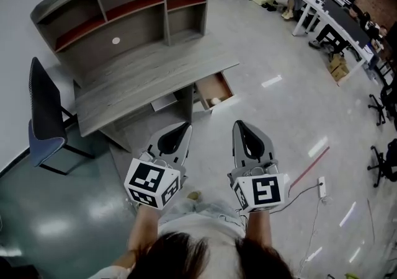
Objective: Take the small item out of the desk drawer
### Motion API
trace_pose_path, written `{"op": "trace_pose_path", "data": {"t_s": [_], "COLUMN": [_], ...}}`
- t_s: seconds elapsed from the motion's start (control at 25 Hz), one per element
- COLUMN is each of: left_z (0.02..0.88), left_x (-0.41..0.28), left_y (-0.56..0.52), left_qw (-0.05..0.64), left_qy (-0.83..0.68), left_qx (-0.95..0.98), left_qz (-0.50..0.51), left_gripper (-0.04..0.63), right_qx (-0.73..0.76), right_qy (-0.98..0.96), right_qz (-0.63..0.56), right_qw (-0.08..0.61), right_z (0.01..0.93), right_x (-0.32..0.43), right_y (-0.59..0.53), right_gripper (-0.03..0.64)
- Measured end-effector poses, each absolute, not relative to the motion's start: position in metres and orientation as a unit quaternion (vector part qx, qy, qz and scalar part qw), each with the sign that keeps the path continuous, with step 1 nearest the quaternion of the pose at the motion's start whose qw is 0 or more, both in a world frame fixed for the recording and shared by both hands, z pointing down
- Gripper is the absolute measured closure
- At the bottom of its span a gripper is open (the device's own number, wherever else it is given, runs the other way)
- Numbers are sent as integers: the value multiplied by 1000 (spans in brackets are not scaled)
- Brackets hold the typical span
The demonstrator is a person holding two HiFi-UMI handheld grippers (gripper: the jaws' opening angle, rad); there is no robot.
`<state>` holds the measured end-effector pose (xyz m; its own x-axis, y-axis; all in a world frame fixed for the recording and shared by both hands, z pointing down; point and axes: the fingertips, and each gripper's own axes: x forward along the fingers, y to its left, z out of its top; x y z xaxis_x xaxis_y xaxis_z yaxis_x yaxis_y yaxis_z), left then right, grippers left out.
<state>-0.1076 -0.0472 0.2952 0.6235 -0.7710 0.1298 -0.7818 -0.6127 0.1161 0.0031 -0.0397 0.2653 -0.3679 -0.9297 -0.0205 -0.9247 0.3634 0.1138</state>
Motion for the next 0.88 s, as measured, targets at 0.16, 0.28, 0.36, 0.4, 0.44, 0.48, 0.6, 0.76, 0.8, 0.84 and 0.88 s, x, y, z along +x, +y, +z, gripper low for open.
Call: {"op": "trace_pose_path", "data": {"t_s": [0.16, 0.28, 0.36, 0.4, 0.44, 0.48, 0.6, 0.76, 0.8, 0.84, 0.88], "left_z": [301, 307, 309, 309, 309, 310, 313, 320, 322, 325, 327], "left_x": [-114, -114, -114, -113, -112, -110, -104, -93, -91, -89, -88], "left_y": [-60, -73, -84, -90, -98, -105, -131, -167, -176, -185, -194], "left_qw": [88, 92, 93, 93, 93, 93, 94, 96, 97, 99, 101], "left_qy": [-435, -437, -439, -440, -442, -443, -444, -443, -443, -444, -445], "left_qx": [896, 894, 893, 892, 892, 891, 890, 891, 890, 890, 889], "left_qz": [34, 36, 37, 37, 37, 36, 37, 39, 40, 41, 43], "left_gripper": [578, 578, 578, 578, 578, 578, 578, 578, 578, 578, 578], "right_qx": [565, 567, 567, 569, 570, 570, 568, 561, 558, 556, 553], "right_qy": [-823, -823, -822, -822, -821, -820, -821, -826, -827, -828, -830], "right_qz": [-46, -37, -34, -34, -33, -32, -26, -15, -12, -9, -6], "right_qw": [26, 25, 24, 26, 28, 31, 42, 61, 65, 70, 74], "right_z": [269, 274, 276, 277, 279, 281, 291, 312, 317, 322, 327], "right_x": [2, 7, 11, 13, 16, 19, 25, 30, 31, 32, 32], "right_y": [-54, -69, -80, -87, -94, -101, -126, -162, -171, -180, -189], "right_gripper": [589, 589, 589, 589, 589, 589, 589, 589, 588, 588, 588]}}
